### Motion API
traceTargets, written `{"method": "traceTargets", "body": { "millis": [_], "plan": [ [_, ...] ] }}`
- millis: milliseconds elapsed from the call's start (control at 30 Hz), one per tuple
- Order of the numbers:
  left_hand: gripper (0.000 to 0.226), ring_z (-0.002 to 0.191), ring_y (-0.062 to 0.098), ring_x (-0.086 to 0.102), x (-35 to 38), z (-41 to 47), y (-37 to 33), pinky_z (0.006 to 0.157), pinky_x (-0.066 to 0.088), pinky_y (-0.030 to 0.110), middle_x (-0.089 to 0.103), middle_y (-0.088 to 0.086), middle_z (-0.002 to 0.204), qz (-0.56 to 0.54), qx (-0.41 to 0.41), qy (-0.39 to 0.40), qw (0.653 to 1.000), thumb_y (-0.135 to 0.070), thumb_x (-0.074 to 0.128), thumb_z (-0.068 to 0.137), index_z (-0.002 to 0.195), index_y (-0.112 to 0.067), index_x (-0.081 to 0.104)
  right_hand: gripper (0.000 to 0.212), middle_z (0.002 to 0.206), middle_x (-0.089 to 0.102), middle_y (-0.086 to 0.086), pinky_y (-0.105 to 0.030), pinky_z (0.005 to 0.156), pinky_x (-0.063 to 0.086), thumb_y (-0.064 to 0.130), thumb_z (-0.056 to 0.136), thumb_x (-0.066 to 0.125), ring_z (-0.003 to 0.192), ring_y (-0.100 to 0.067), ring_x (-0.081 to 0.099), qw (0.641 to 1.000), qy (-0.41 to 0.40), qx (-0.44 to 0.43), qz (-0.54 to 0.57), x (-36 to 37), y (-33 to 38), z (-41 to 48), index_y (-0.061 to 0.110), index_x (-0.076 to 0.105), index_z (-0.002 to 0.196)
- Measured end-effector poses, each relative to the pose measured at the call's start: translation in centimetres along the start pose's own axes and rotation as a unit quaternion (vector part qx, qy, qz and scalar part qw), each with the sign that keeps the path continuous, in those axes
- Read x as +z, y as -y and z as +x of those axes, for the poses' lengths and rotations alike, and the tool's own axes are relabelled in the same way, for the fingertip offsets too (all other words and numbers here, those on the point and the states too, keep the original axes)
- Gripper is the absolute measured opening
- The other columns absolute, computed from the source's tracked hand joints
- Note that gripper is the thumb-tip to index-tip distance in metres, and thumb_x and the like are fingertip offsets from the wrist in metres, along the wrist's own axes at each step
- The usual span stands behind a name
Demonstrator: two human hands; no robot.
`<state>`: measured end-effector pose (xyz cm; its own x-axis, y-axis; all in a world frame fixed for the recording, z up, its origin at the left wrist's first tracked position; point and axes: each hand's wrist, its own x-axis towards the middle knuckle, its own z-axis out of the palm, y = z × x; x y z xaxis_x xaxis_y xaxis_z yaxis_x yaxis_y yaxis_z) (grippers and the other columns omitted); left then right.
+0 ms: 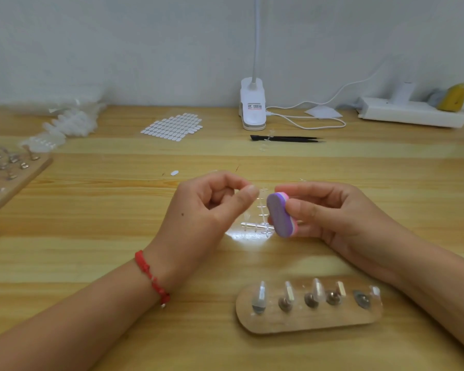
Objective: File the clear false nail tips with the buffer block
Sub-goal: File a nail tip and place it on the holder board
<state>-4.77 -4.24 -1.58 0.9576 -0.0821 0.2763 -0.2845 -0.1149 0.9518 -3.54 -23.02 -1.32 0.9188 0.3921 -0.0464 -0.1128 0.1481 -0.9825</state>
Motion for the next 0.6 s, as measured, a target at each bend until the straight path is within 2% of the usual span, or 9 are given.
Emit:
{"method": "traceTargets", "body": {
  "millis": [133,233,300,400,467,533,600],
  "plan": [
    [0.014,0.046,0.006,0.027,0.39,-0.31,-0.08,0.046,0.026,0.012,0.032,-0.007,0.049,0.029,0.011,0.094,0.995,-0.017,0.068,0.085,0.072,-0.011,0.066,0.028,0.084,0.076,-0.004,-0.020,0.062,0.056,0.026,0.057,0.077,0.072,-0.011,0.072,0.999,-0.014,-0.014,0.035,0.01,0.01,0.02,0.021,0.081,0.084],
    [0.014,0.046,0.006,0.027,0.27,-0.15,-0.02,0.046,0.027,0.012,0.032,-0.007,0.049,0.025,0.019,0.044,0.999,-0.022,0.068,0.080,0.072,-0.010,0.065,0.032,0.086,0.076,-0.004,-0.020,0.064,0.055,0.022,0.055,0.087,0.077,-0.011,0.071,1.000,0.012,0.003,-0.015,-0.01,0.10,-0.05,0.023,0.080,0.086],
    [0.017,0.044,0.005,0.026,0.10,0.04,-0.10,0.044,0.026,0.012,0.032,-0.005,0.049,-0.002,0.016,0.008,1.000,-0.028,0.064,0.074,0.070,-0.012,0.062,0.030,0.085,0.076,-0.004,-0.021,0.064,0.056,0.024,0.057,0.086,0.076,-0.011,0.071,1.000,0.012,0.010,-0.015,-0.17,0.06,0.00,0.021,0.080,0.086],
    [0.018,0.044,0.005,0.026,0.20,0.03,-0.03,0.044,0.026,0.011,0.031,-0.003,0.049,-0.010,0.013,0.047,0.999,-0.027,0.073,0.076,0.069,-0.014,0.063,0.023,0.085,0.076,-0.007,-0.021,0.063,0.056,0.019,0.064,0.077,0.074,-0.012,0.071,0.999,-0.008,0.002,0.039,-0.34,-0.06,0.13,0.017,0.080,0.086],
    [0.015,0.045,0.006,0.026,0.43,-0.14,0.08,0.045,0.025,0.012,0.031,-0.006,0.049,0.014,0.012,0.088,0.996,-0.025,0.070,0.079,0.071,-0.014,0.066,0.024,0.087,0.076,-0.006,-0.020,0.063,0.056,0.020,0.064,0.074,0.074,-0.012,0.072,0.999,-0.002,0.001,0.041,-0.40,-0.04,0.13,0.018,0.080,0.087],
    [0.017,0.046,0.006,0.026,0.48,-0.18,0.21,0.046,0.026,0.012,0.030,-0.009,0.048,0.032,0.021,0.069,0.997,-0.027,0.071,0.081,0.072,-0.014,0.066,0.023,0.088,0.076,-0.006,-0.021,0.064,0.056,0.018,0.065,0.077,0.076,-0.012,0.072,0.999,0.022,0.012,0.026,-0.49,0.05,0.16,0.019,0.080,0.088],
    [0.018,0.044,0.005,0.026,0.37,-0.02,0.21,0.045,0.026,0.011,0.030,-0.007,0.049,0.024,0.028,0.018,0.999,-0.030,0.068,0.078,0.072,-0.013,0.065,0.022,0.087,0.076,-0.004,-0.021,0.065,0.056,0.017,0.066,0.080,0.078,-0.012,0.072,0.999,0.042,0.023,0.013,-0.61,0.12,0.24,0.019,0.080,0.089]
  ]
}}
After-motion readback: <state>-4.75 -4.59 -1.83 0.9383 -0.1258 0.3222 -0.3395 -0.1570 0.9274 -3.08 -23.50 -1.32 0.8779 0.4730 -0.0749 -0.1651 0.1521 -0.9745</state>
